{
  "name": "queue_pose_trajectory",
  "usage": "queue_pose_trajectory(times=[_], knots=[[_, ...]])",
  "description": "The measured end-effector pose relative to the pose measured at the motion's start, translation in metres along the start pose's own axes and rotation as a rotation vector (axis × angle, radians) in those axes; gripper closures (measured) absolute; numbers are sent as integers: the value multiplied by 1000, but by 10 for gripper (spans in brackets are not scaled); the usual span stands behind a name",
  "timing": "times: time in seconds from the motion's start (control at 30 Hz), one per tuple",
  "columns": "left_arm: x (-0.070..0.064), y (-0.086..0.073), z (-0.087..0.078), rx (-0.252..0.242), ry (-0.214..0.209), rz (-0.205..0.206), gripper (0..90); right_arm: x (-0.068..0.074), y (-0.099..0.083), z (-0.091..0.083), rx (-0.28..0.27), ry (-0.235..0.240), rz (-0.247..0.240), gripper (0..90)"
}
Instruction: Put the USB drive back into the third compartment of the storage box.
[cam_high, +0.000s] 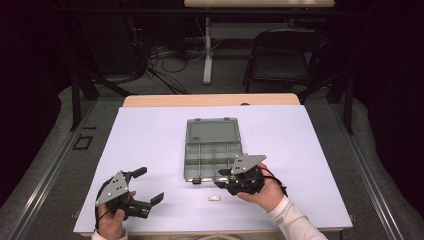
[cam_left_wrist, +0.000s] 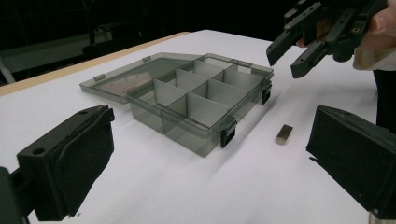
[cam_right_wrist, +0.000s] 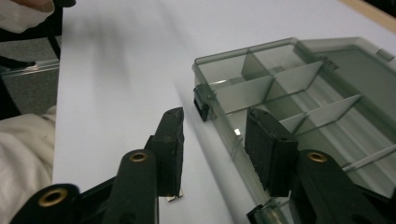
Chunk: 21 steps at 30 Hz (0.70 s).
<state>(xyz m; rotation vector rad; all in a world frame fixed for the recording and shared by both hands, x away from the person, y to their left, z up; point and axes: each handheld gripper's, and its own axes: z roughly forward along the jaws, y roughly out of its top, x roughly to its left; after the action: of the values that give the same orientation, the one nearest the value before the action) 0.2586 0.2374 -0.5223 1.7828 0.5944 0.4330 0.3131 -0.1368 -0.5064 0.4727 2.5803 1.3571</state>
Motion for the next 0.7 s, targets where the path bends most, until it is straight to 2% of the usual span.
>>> queue_pose_trajectory(times=[0.2, 0.5, 0.7], knots=[[0, 0, 0, 0, 0, -2, 4, 3, -10, 8, 14, 27, 16, 620], [0, 0, 0, 3, -2, -1, 4, 8, -18, 19, 67, 65, -1, 671], [0, 0, 0, 4, -2, 0, 4, 9, -21, 25, 80, 79, -2, 686]])
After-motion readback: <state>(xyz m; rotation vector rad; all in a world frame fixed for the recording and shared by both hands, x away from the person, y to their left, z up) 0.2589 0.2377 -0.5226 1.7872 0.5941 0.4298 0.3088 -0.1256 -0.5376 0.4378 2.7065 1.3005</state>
